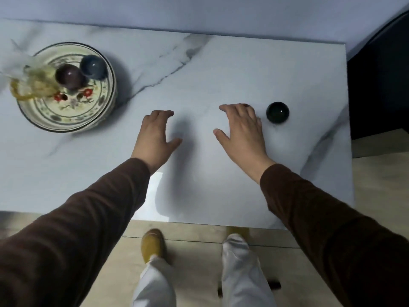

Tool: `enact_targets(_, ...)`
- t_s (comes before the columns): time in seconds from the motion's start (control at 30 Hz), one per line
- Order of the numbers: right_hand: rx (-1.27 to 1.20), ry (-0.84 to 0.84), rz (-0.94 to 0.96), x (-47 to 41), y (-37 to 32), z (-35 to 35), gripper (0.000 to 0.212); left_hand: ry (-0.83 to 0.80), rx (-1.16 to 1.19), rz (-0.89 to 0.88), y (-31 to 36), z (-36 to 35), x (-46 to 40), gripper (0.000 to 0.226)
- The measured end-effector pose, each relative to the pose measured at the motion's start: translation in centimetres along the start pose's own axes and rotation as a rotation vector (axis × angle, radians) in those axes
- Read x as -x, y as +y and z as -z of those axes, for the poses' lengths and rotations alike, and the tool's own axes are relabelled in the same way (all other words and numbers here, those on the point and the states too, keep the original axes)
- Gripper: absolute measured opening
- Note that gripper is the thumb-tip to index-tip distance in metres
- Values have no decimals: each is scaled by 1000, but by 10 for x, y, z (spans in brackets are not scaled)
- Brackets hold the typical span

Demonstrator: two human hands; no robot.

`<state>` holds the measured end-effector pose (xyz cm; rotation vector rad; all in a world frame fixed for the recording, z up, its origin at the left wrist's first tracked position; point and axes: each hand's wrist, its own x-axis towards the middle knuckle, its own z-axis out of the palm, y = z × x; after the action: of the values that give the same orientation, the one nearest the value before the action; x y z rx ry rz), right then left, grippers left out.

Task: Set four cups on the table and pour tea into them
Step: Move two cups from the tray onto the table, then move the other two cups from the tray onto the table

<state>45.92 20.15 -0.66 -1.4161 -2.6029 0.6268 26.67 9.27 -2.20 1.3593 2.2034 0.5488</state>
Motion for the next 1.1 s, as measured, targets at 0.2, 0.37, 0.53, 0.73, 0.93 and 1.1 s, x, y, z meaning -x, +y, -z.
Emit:
enact_targets(0.2,-6,-4,-3,17,-102,-27,48,14,-34,-27,-70,77,31,63)
enact_targets(0.37,-44,-27,-11,11,-157,-44,45,43,-51,-20,-109,121,29,66)
enact_targets(0.53,-85,-35,-1,-16,-184,-58,45,94,-14,47,-131,138,14,71)
enact_targets(0.73,-118,-22,-7,-59,-210,-74,47,156,82,142,-161,142,-14,77)
enact_targets(0.93,-145,-7,-7,-103,-242,-96,53,187,202,198,-191,139,-39,84)
enact_targets(1.1,-111,-13,-2,-141,-255,-114,62,229,299,254,-209,132,-55,90)
